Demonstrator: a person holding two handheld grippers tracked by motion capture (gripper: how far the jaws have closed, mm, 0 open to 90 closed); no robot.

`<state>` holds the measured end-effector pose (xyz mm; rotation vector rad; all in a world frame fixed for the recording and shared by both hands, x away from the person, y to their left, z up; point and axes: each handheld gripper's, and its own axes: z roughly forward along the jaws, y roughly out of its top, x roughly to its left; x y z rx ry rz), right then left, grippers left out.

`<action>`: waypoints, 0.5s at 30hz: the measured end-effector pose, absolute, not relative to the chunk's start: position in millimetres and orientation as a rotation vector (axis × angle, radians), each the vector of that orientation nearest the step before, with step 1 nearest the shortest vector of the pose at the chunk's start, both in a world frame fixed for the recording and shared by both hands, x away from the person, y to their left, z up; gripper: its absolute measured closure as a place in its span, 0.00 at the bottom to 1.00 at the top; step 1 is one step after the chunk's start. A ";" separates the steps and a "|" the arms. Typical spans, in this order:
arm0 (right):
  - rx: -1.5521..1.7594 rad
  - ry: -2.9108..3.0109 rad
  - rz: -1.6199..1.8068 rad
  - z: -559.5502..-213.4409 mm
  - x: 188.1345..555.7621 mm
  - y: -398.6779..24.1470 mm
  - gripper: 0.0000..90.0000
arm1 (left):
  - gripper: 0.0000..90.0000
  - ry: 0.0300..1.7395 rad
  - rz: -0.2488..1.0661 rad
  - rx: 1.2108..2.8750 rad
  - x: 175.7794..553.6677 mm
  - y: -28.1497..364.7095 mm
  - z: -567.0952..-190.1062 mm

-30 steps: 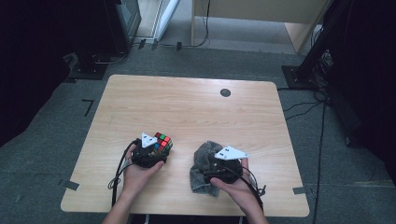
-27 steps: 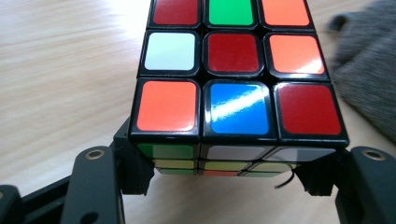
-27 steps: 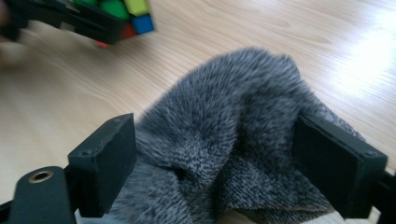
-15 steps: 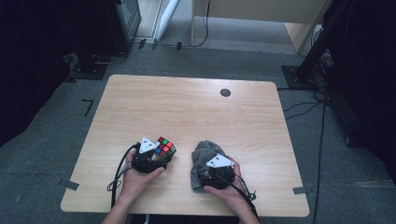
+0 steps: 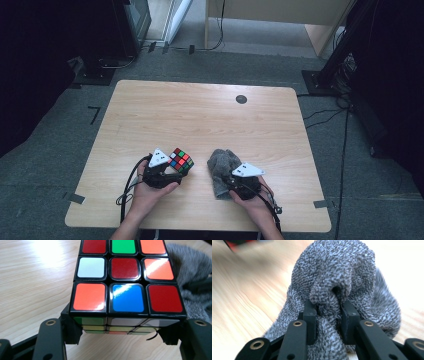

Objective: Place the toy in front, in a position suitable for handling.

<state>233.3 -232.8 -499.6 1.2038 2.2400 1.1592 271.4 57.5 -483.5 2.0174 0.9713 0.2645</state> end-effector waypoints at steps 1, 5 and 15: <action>1.193 2.216 1.211 -493.5 230.8 -233.8 0.80 | 0.38 0.956 0.264 2.026 270.4 56.3 -483.4; 1.137 2.135 1.335 -472.9 221.7 -232.1 0.80 | 0.38 0.831 0.268 2.075 262.6 45.0 -483.0; 1.100 2.117 1.602 -453.8 216.6 -227.4 0.78 | 0.38 0.513 0.267 2.114 238.5 19.3 -480.9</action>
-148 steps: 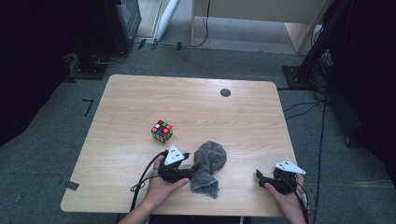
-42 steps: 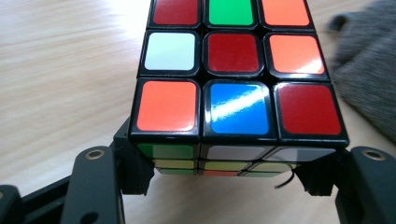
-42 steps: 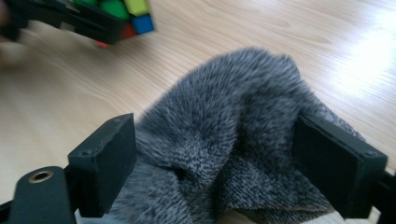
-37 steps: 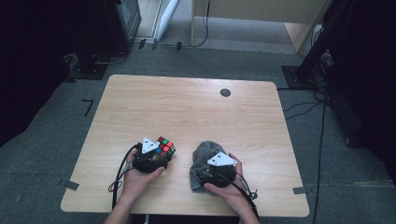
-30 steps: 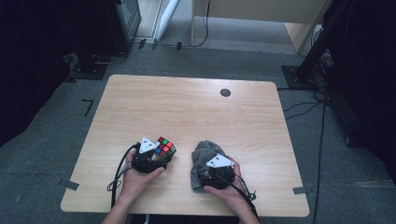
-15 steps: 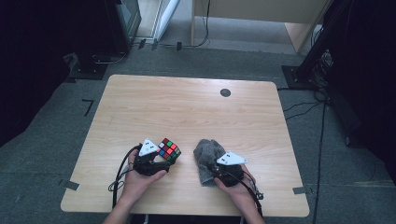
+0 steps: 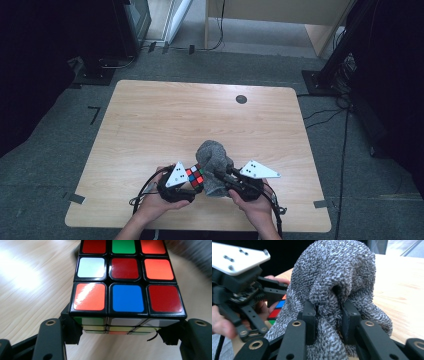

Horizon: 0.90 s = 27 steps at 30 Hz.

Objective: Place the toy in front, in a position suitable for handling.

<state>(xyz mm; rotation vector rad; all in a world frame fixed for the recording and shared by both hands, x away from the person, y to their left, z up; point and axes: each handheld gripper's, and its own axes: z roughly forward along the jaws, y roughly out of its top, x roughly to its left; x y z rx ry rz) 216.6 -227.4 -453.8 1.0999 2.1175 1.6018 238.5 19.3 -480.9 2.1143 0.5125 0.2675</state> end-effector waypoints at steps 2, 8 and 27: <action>1.120 2.126 1.604 -458.5 217.9 -226.3 0.78 | 0.38 0.488 0.250 2.086 235.8 20.1 -477.8; 1.207 2.106 1.675 -466.0 218.5 -228.4 0.80 | 0.38 0.479 0.227 2.023 234.6 24.7 -473.0; 1.279 2.141 1.549 -468.5 221.5 -230.4 0.79 | 0.37 0.529 0.278 2.039 236.8 25.0 -473.7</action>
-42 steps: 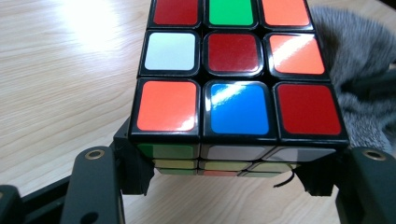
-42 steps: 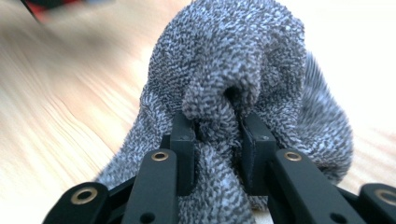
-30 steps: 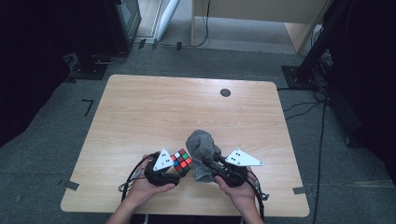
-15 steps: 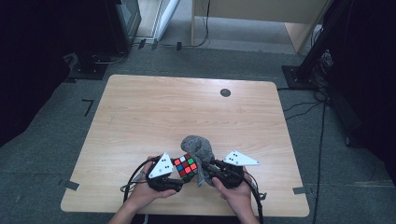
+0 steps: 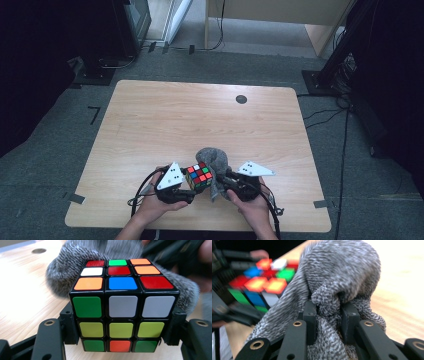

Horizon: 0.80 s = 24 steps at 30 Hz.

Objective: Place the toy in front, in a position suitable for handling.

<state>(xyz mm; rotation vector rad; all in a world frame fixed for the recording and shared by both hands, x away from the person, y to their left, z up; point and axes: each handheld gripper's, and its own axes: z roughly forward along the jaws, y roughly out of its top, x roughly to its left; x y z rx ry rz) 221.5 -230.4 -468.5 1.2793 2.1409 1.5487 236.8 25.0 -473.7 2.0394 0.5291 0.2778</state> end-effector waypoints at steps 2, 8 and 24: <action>1.262 2.082 1.583 -458.8 217.8 -236.2 0.80 | 0.37 0.539 0.301 2.085 236.9 20.9 -476.9; 1.042 2.135 1.592 -446.0 201.3 -210.8 0.79 | 0.37 0.512 0.325 2.162 230.8 5.0 -481.0; 1.132 2.091 1.492 -448.0 203.2 -212.2 0.78 | 0.38 0.494 0.374 2.142 228.7 9.0 -474.9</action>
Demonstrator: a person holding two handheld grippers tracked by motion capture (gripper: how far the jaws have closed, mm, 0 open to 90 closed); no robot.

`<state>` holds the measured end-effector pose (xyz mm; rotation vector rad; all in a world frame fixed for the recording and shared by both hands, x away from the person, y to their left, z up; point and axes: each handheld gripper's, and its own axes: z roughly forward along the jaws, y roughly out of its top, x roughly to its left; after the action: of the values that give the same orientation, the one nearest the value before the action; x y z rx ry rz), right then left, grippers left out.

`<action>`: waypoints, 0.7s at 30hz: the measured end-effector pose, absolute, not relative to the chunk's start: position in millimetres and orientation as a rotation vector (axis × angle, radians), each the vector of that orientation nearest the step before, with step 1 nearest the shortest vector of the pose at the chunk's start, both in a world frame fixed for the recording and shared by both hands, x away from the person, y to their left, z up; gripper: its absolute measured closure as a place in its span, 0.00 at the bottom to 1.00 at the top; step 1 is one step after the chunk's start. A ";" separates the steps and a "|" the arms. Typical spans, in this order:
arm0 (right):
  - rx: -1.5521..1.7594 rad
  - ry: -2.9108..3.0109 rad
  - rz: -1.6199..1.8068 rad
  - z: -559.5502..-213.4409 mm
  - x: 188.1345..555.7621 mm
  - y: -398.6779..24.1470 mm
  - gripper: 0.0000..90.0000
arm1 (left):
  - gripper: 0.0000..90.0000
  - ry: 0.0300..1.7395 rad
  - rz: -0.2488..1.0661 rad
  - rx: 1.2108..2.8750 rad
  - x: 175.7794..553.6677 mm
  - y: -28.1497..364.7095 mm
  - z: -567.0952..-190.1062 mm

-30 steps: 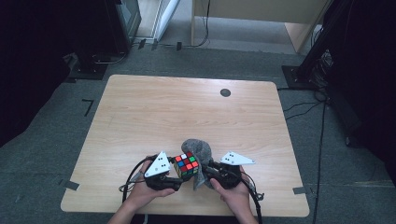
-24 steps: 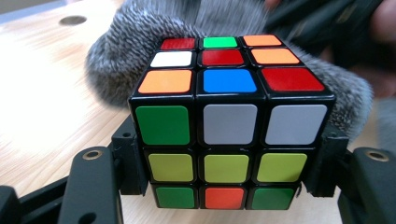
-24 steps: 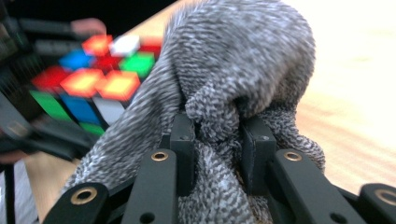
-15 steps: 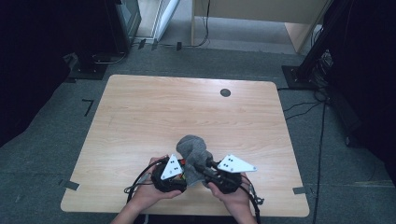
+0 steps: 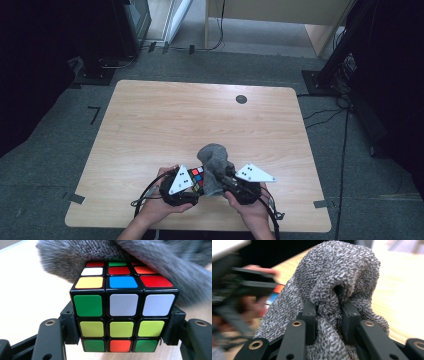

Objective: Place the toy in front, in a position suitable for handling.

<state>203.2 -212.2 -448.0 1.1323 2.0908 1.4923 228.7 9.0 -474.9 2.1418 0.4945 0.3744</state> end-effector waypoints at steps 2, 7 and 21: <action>1.030 2.125 1.478 -445.1 196.5 -199.0 0.77 | 0.38 0.483 0.373 2.153 226.8 5.9 -476.0; 1.045 2.102 1.442 -444.2 197.5 -199.7 0.77 | 0.38 0.467 0.371 2.131 224.3 6.6 -471.6; 1.129 2.030 1.381 -447.9 199.5 -200.4 0.78 | 0.38 0.522 0.371 2.120 226.0 4.2 -471.8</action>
<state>199.5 -200.4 -447.9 1.1293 2.0304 1.3808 226.0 4.2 -471.8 2.1204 0.5220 0.3705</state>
